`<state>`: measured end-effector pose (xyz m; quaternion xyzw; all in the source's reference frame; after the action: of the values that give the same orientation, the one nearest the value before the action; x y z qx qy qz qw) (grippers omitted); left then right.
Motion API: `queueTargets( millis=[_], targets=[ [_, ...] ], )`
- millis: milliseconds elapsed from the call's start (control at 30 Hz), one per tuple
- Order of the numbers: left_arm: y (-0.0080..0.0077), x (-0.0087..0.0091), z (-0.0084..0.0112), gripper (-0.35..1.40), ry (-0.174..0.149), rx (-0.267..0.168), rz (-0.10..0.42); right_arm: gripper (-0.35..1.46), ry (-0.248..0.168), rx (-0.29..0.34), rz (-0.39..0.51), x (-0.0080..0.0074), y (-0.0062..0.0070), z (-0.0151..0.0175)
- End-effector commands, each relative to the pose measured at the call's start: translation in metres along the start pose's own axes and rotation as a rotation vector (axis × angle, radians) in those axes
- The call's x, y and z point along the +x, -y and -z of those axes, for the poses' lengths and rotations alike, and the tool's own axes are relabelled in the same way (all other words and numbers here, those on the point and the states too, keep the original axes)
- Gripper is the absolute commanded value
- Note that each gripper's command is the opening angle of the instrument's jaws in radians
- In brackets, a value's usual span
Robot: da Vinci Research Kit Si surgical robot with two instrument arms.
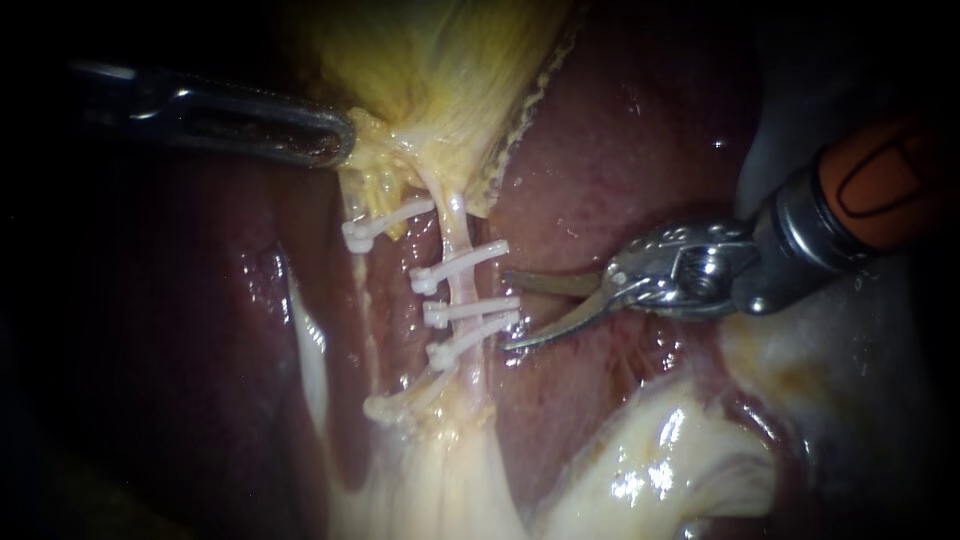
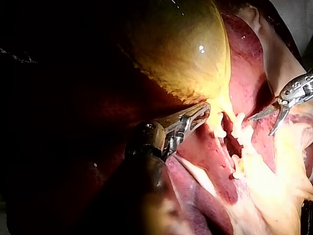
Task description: Go to the cutting position right tube
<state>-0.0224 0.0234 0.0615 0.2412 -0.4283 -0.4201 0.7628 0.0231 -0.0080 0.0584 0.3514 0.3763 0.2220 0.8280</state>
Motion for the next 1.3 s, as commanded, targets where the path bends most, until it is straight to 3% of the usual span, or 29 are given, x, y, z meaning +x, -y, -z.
queueTargets(
  millis=[33, 267, 433, 533, 700, 833, 900, 1300],
  targets=[
    [0.0000, 0.0000, 0.0000, -0.35, 0.000, 0.000, 0.000, 1.33, 0.000, -0.001, -0.007, 0.0000, -0.0003, -0.0002],
    [0.0000, 0.0000, 0.0000, -0.35, 0.000, 0.000, 0.000, 1.35, -0.025, -0.002, -0.023, -0.0002, -0.0022, -0.0017],
    [0.0000, 0.0000, 0.0000, -0.35, 0.000, 0.000, 0.000, 1.37, -0.042, 0.034, -0.020, -0.0003, -0.0034, -0.0032],
    [0.0001, 0.0000, 0.0000, -0.35, 0.000, 0.000, 0.000, 1.37, -0.047, 0.093, -0.011, -0.0003, -0.0042, -0.0041],
    [0.0001, 0.0000, 0.0000, -0.35, 0.000, 0.000, 0.000, 1.37, -0.105, 0.189, -0.046, 0.0001, -0.0051, -0.0055],
    [0.0001, 0.0000, 0.0000, -0.35, 0.000, 0.000, 0.000, 1.33, -0.142, 0.286, -0.083, 0.0006, -0.0051, -0.0063],
    [0.0001, 0.0000, 0.0000, -0.35, 0.000, 0.000, 0.000, 1.31, -0.159, 0.305, -0.098, 0.0009, -0.0050, -0.0066],
    [0.0001, -0.0001, -0.0001, -0.35, 0.000, -0.001, 0.001, 1.43, -0.209, 0.335, -0.159, 0.0015, -0.0036, -0.0094]
  ],
)
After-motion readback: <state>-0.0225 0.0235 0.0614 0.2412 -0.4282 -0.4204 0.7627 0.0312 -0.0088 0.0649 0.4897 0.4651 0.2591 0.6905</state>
